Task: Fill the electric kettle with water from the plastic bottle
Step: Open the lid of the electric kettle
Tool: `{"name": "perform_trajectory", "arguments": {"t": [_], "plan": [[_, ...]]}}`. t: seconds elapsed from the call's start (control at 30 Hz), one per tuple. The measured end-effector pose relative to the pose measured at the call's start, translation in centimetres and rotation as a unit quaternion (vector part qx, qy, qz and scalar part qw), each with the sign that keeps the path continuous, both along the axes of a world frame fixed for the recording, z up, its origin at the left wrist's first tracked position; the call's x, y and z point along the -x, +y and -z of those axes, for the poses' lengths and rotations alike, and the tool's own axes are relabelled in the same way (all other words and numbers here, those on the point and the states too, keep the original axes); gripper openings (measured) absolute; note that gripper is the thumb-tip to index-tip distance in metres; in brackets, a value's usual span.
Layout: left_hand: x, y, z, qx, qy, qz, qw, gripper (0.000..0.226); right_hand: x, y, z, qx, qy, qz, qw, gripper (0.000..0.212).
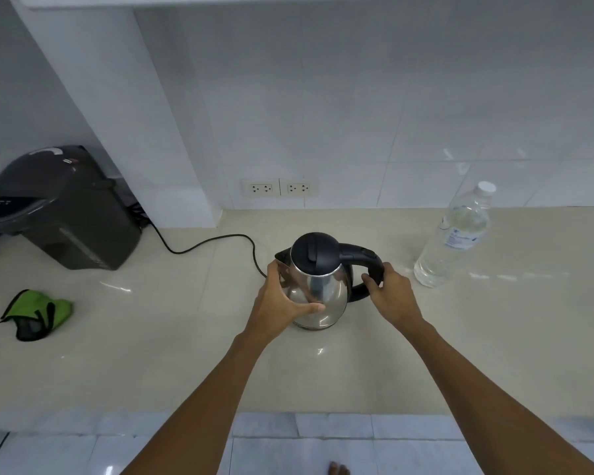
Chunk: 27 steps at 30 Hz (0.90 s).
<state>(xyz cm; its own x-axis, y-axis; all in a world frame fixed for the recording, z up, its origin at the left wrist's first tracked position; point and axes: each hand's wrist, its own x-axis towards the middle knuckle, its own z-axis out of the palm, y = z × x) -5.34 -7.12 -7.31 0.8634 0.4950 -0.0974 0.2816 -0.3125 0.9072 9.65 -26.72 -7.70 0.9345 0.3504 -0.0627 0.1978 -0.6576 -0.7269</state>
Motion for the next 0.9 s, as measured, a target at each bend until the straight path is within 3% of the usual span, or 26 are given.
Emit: {"name": "perform_trajectory", "arguments": {"t": [0.37, 0.6, 0.9], "plan": [[5.7, -2.6, 2.4, 0.036, 0.018, 0.019, 0.999, 0.111, 6.5, -2.8, 1.6, 0.012, 0.024, 0.018, 0.999, 0.023], [5.5, -2.8, 3.4, 0.038, 0.026, 0.013, 0.999, 0.106, 6.6, -2.5, 1.8, 0.010, 0.030, 0.016, 0.999, 0.026], [5.0, -2.2, 4.6, 0.023, 0.029, 0.008, 0.999, 0.119, 6.4, -2.1, 1.2, 0.038, 0.071, 0.010, 0.997, 0.034]]}}
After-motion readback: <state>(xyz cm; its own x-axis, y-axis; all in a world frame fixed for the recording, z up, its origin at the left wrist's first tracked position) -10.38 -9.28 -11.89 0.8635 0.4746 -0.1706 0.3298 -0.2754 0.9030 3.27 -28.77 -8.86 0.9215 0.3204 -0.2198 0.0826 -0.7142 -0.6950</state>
